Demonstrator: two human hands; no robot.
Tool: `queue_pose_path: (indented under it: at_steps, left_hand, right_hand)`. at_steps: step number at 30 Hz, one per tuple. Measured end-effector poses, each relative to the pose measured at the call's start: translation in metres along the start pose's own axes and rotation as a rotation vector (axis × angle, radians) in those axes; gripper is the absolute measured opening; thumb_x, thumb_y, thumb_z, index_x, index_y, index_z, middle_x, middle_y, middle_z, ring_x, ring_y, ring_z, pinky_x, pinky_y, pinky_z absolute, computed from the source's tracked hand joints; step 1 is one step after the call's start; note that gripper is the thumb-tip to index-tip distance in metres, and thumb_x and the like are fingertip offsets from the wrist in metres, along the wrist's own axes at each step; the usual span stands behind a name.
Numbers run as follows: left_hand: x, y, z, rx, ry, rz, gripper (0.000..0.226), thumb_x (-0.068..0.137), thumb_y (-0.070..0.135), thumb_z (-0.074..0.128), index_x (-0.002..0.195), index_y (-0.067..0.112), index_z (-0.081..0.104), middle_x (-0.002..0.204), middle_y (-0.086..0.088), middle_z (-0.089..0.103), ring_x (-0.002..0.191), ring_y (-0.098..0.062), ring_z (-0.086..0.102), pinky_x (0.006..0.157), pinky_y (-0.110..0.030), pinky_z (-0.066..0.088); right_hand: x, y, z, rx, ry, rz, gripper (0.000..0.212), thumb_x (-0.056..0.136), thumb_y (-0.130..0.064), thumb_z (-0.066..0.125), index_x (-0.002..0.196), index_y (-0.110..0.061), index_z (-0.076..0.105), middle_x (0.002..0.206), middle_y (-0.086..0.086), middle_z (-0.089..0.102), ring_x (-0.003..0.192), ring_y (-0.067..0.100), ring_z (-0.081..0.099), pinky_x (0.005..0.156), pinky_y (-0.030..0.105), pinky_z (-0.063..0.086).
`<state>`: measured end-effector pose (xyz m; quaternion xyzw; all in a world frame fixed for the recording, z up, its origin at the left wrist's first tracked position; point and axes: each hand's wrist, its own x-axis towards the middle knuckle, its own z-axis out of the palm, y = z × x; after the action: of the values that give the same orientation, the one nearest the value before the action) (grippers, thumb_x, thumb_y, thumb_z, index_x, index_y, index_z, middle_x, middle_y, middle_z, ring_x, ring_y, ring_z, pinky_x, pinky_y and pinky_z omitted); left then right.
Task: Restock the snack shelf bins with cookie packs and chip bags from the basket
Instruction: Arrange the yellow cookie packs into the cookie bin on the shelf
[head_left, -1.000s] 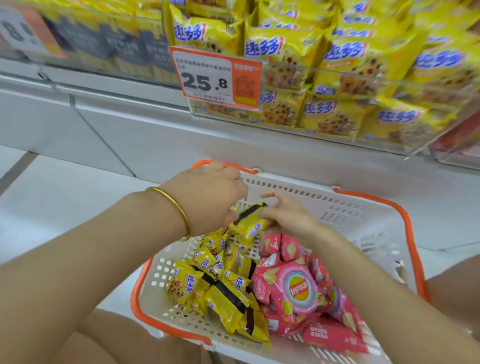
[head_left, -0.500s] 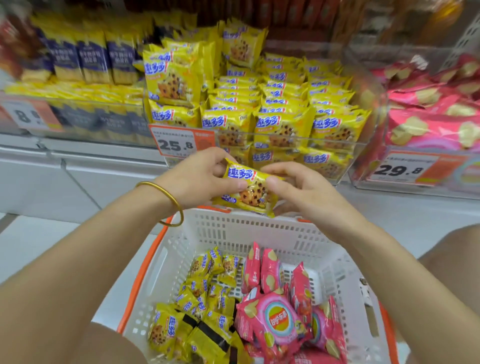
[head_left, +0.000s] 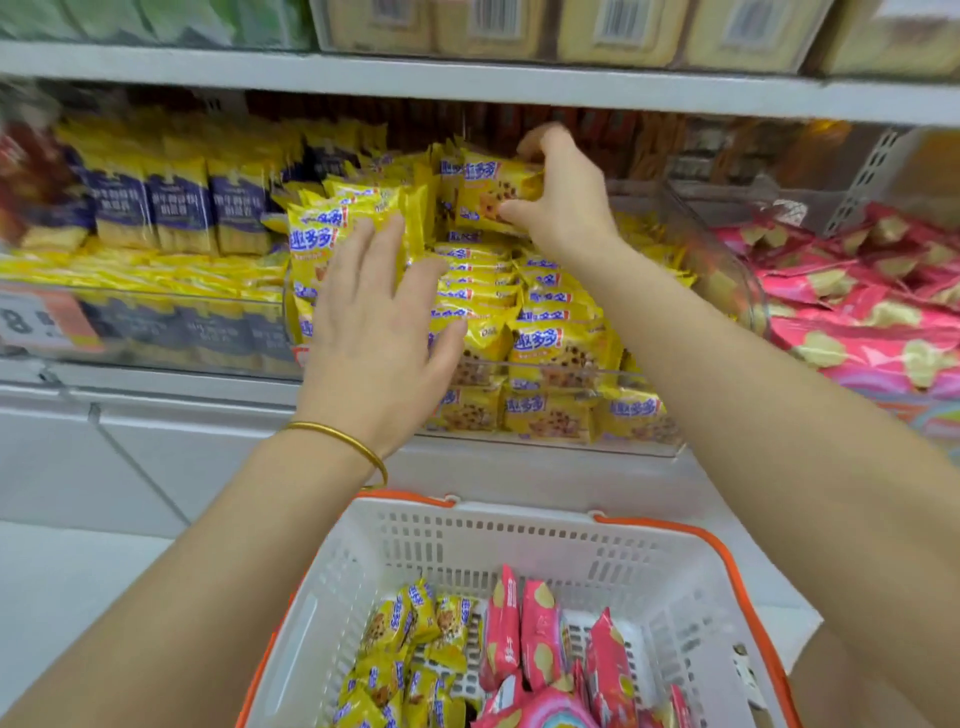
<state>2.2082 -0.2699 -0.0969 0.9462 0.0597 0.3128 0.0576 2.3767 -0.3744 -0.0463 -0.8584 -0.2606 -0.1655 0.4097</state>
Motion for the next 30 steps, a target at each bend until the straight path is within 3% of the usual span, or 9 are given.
queue_pose_path:
  at_steps: [3, 5, 11, 16, 18, 21, 27, 30]
  left_hand:
    - [0.003, 0.002, 0.006, 0.041, -0.010, -0.001, 0.053, 0.083, 0.043, 0.037, 0.121, 0.010, 0.058, 0.147, -0.021, 0.034, 0.139, -0.041, 0.023, 0.111, -0.055, 0.021]
    - [0.005, 0.002, 0.007, 0.052, 0.002, -0.003, 0.053, 0.083, 0.043, 0.036, 0.119, 0.011, 0.059, 0.146, -0.020, 0.036, 0.138, -0.041, 0.025, 0.110, -0.056, 0.023]
    - [0.006, 0.003, 0.010, 0.064, 0.016, -0.006, 0.052, 0.084, 0.042, 0.036, 0.117, 0.011, 0.060, 0.145, -0.021, 0.037, 0.137, -0.041, 0.027, 0.109, -0.057, 0.025]
    - [0.005, 0.000, 0.012, 0.046, 0.014, 0.010, 0.050, 0.086, 0.042, 0.036, 0.117, 0.010, 0.060, 0.145, -0.021, 0.036, 0.138, -0.040, 0.025, 0.110, -0.059, 0.025]
    - [0.003, -0.001, 0.009, 0.020, 0.020, 0.019, 0.050, 0.086, 0.041, 0.036, 0.118, 0.010, 0.059, 0.146, -0.020, 0.036, 0.139, -0.039, 0.024, 0.111, -0.056, 0.024]
    - [-0.005, 0.000, -0.001, -0.007, 0.036, 0.059, 0.047, 0.087, 0.038, 0.038, 0.116, 0.009, 0.060, 0.145, -0.020, 0.037, 0.138, -0.038, 0.025, 0.113, -0.049, 0.023]
    - [-0.038, 0.006, -0.024, -0.004, -0.012, 0.132, 0.037, 0.086, 0.031, 0.044, 0.108, 0.008, 0.062, 0.133, -0.015, 0.049, 0.122, -0.038, 0.041, 0.102, -0.047, 0.033]
    - [-0.063, 0.000, -0.026, 0.051, -0.150, 0.217, 0.033, 0.083, 0.027, 0.046, 0.101, 0.006, 0.064, 0.120, -0.015, 0.057, 0.107, -0.039, 0.051, 0.091, -0.045, 0.037]
  right_hand:
    - [0.028, 0.004, 0.022, -0.033, 0.001, 0.020, 0.044, 0.083, -0.014, 0.069, 0.121, -0.013, 0.046, 0.119, 0.010, 0.051, 0.097, 0.023, 0.053, 0.078, 0.028, 0.043]
    - [0.038, 0.006, 0.031, -0.026, -0.022, 0.027, 0.042, 0.085, -0.010, 0.066, 0.122, -0.014, 0.047, 0.123, 0.010, 0.046, 0.093, 0.020, 0.048, 0.071, 0.020, 0.036]
    - [0.047, 0.012, 0.036, -0.232, -0.116, 0.004, 0.047, 0.081, -0.022, 0.072, 0.122, -0.027, 0.051, 0.132, 0.008, 0.042, 0.118, 0.031, 0.043, 0.094, 0.035, 0.044]
    - [0.043, 0.011, 0.029, -0.175, -0.214, 0.022, 0.058, 0.081, -0.001, 0.066, 0.130, -0.026, 0.048, 0.138, 0.012, 0.032, 0.116, 0.034, 0.048, 0.089, 0.027, 0.046]
    - [0.034, 0.006, 0.018, -0.217, -0.161, 0.014, 0.063, 0.080, 0.005, 0.060, 0.134, -0.024, 0.045, 0.136, 0.013, 0.033, 0.120, 0.036, 0.045, 0.097, 0.035, 0.045]
    - [0.004, -0.006, -0.003, -0.231, -0.067, -0.065, 0.060, 0.081, 0.009, 0.053, 0.132, -0.021, 0.046, 0.129, 0.011, 0.038, 0.114, 0.032, 0.047, 0.096, 0.039, 0.044]
    - [-0.081, -0.023, -0.034, -0.082, -0.091, -0.190, 0.044, 0.082, 0.004, 0.053, 0.119, -0.019, 0.055, 0.112, 0.001, 0.045, 0.093, 0.015, 0.055, 0.081, 0.021, 0.042]
    - [-0.139, -0.021, -0.025, 0.099, -0.192, -0.226, 0.031, 0.078, 0.003, 0.057, 0.103, -0.014, 0.063, 0.098, 0.003, 0.057, 0.082, 0.012, 0.054, 0.075, 0.022, 0.042]
